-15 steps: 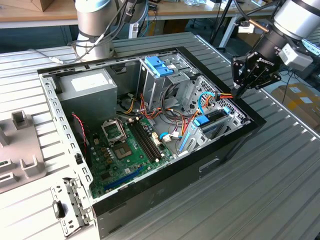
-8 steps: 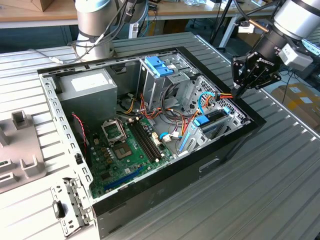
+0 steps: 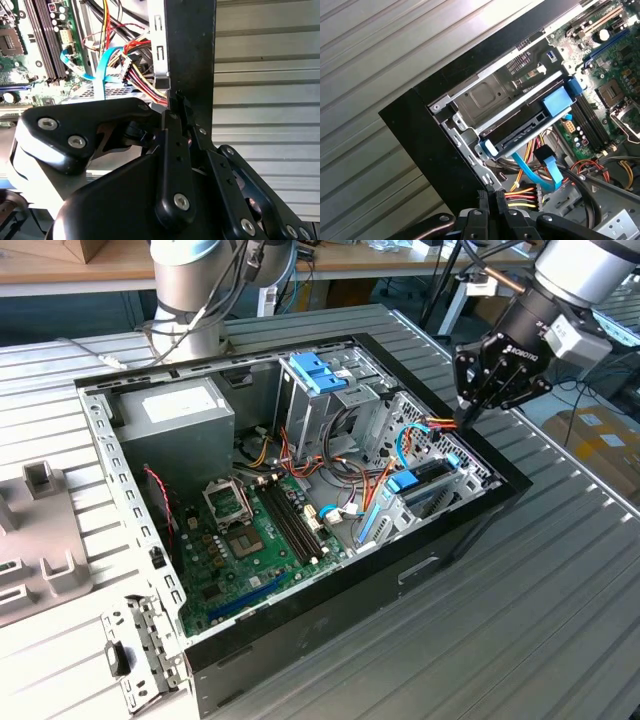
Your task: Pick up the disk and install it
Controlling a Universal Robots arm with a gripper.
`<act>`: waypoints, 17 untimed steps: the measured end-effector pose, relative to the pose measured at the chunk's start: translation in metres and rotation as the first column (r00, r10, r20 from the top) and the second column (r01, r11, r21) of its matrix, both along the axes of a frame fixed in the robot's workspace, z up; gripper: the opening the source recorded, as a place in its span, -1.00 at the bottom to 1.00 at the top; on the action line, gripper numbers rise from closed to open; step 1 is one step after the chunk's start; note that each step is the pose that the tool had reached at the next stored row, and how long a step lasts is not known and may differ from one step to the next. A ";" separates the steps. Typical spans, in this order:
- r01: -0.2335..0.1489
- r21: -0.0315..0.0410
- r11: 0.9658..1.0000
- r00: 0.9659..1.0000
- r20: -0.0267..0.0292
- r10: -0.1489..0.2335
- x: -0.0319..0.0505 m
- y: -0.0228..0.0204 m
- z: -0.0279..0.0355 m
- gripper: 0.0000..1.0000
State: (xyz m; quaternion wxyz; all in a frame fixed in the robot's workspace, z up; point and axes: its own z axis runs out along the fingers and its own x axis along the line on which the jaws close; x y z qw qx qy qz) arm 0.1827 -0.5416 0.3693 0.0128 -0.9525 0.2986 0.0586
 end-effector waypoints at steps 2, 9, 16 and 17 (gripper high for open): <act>0.000 0.000 1.000 1.000 0.000 0.000 -0.0013 -0.0022 0.0000 -0.65; 0.000 0.000 1.000 1.000 0.000 0.000 -0.0072 -0.0063 -0.0003 -0.65; 0.000 0.000 1.000 1.000 0.000 0.000 -0.0110 -0.0064 -0.0004 -0.65; 0.000 0.000 1.000 1.000 0.000 0.000 -0.0118 -0.0064 -0.0005 -0.65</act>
